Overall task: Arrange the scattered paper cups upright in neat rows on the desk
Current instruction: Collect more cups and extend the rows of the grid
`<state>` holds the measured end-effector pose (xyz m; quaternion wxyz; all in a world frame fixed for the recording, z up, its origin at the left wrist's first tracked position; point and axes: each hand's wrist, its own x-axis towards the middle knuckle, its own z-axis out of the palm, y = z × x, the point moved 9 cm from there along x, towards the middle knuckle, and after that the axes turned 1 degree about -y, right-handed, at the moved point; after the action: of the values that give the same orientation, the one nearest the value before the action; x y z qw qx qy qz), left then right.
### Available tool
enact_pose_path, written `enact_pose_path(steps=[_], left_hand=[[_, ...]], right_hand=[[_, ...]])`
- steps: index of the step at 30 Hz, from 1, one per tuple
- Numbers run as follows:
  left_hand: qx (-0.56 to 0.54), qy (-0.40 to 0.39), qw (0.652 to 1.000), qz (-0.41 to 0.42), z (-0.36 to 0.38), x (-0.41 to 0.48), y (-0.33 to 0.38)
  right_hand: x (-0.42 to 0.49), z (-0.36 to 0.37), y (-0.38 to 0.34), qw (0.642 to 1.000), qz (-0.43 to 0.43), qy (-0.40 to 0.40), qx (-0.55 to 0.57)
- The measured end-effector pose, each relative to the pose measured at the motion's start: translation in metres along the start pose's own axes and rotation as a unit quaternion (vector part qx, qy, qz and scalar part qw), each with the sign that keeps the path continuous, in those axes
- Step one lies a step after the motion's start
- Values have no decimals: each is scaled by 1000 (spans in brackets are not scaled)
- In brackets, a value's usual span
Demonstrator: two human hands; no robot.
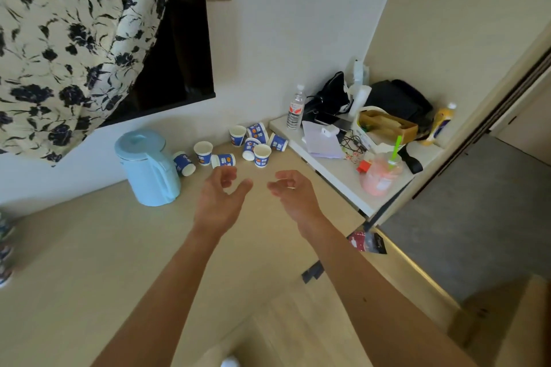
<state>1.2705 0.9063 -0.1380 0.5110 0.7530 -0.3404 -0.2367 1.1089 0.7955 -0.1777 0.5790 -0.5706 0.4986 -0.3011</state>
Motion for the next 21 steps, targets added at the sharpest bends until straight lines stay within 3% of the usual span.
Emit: enact_pose_path(steps=[8,15,21], left_hand=[[24,36,998,-53,24,46,-12],[29,118,986,-112,49,84,-25],[32,167,973,-154,80,108,-26]], right_hand=[[91,4,26,999,31,-41,-18],[179,35,49,987,40,-146,-48],[261,40,61,972,8,-179,-154]])
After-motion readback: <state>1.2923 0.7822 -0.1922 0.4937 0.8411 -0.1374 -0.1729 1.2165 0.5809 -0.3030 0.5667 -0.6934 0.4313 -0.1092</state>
